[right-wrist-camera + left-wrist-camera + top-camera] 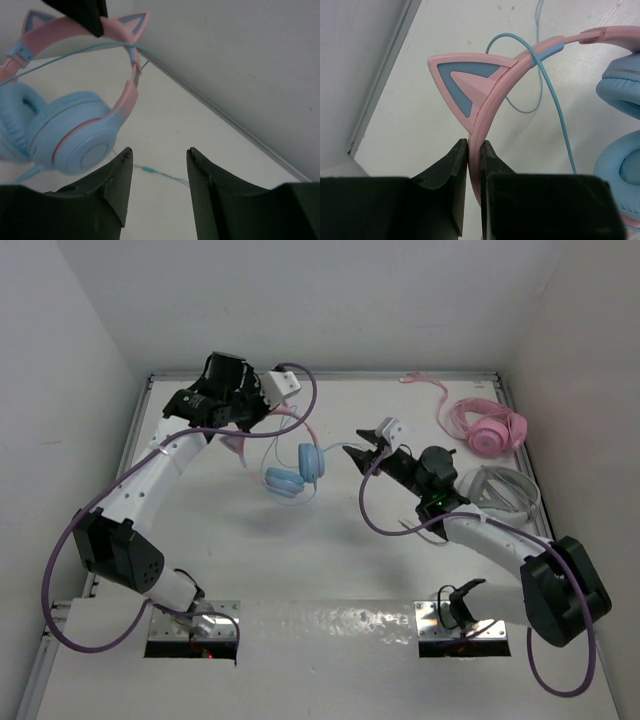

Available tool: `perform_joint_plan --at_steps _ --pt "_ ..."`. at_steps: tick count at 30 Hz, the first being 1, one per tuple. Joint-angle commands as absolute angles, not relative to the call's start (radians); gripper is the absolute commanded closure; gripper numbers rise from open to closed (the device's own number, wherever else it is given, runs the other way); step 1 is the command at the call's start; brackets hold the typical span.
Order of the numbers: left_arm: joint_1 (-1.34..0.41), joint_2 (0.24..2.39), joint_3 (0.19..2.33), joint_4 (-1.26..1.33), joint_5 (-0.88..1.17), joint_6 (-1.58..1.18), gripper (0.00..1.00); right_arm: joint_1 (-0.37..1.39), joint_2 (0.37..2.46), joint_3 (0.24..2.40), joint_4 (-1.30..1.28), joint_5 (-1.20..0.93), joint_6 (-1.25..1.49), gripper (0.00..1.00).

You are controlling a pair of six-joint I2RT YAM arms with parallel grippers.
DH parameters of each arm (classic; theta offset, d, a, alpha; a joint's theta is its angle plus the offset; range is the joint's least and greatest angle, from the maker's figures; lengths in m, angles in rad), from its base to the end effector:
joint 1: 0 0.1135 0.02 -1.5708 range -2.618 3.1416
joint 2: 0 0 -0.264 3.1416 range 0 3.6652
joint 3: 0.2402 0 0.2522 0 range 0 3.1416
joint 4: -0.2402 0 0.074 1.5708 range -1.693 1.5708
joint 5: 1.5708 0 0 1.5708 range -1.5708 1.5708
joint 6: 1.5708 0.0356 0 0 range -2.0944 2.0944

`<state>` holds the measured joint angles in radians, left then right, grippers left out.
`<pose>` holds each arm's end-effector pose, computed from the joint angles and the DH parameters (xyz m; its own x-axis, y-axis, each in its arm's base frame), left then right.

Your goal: Wrap the headphones

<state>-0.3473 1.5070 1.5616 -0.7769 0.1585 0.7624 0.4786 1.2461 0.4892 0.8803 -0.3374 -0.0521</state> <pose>0.3050 -0.1164 0.3781 -0.1405 0.7762 -0.6147 0.7529 0.4869 0.4427 0.2270 0.1310 0.2524 0.1469 0.0209 -0.9889 -0.7195 0.6883 -0.0924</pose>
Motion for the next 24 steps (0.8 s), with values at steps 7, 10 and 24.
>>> perform_joint_plan --at_steps 7,10,24 --pt "-0.353 1.500 1.876 -0.814 0.379 0.609 1.00 0.441 1.399 0.498 1.012 -0.407 0.000 0.12" --pt "-0.353 1.483 1.920 -0.822 0.368 0.586 1.00 0.365 1.547 0.606 1.093 -0.506 0.130 0.13" --pt "-0.354 1.459 2.005 -0.867 0.362 0.572 1.00 0.526 1.894 0.942 1.213 -0.627 0.102 0.07"
